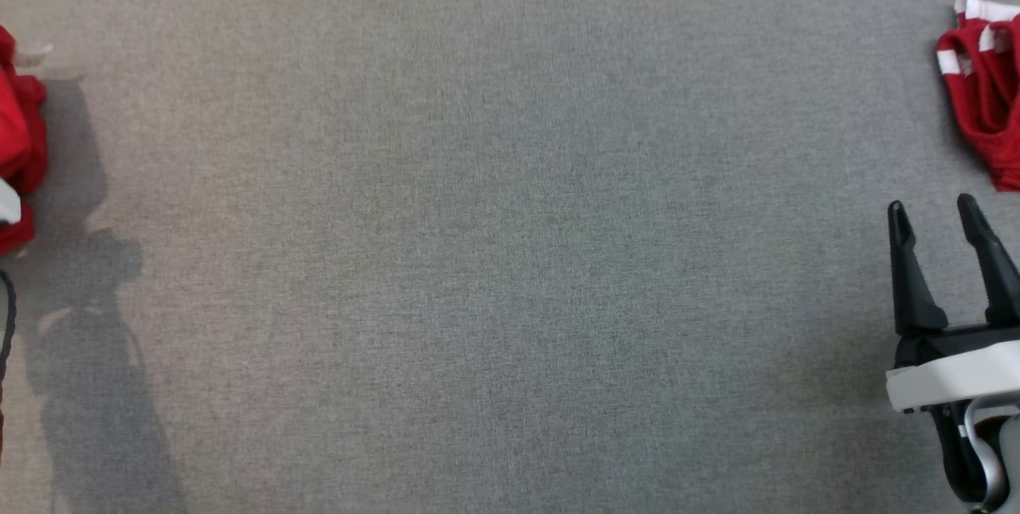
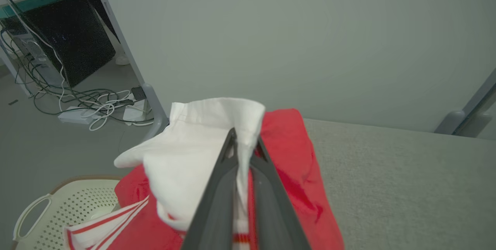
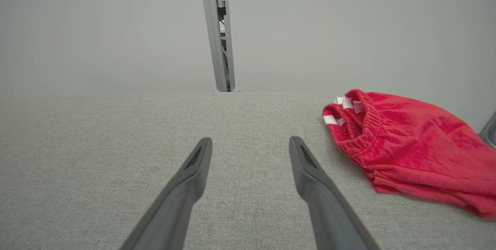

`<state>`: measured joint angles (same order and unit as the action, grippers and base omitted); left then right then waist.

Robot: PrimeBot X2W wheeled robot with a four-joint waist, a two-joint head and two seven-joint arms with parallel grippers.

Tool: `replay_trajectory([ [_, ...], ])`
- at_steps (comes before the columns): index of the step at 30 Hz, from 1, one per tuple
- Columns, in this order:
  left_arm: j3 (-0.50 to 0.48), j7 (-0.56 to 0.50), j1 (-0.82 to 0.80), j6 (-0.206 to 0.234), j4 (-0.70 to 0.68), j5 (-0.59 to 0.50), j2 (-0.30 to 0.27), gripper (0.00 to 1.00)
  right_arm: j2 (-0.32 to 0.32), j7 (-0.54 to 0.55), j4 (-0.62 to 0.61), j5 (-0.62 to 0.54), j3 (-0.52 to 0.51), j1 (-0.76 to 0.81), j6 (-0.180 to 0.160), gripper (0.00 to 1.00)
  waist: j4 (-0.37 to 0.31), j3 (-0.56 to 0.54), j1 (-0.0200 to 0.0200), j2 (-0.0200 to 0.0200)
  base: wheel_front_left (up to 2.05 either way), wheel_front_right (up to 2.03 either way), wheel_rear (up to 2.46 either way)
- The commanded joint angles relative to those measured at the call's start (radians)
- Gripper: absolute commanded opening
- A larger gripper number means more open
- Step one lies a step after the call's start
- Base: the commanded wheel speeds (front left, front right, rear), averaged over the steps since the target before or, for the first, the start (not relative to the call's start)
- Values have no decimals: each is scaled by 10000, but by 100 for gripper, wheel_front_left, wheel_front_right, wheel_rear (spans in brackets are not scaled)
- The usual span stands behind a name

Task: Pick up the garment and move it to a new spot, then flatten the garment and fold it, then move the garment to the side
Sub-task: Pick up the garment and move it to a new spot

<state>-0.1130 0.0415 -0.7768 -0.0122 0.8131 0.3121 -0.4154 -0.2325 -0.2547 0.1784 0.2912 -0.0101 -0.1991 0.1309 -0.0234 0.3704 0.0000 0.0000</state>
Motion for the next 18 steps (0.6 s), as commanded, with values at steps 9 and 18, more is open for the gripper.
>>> replay_trajectory([
  [9,732,932,-741,-446,-1647,-417,48,0,477,-114,607,125,184,249,-1,100,-278,-1280,0,0,0,0,0],
  [18,1903,211,-1414,-831,-3642,-457,878,0,1004,-121,919,235,135,532,-1,100,-1261,-1934,0,0,0,0,0],
])
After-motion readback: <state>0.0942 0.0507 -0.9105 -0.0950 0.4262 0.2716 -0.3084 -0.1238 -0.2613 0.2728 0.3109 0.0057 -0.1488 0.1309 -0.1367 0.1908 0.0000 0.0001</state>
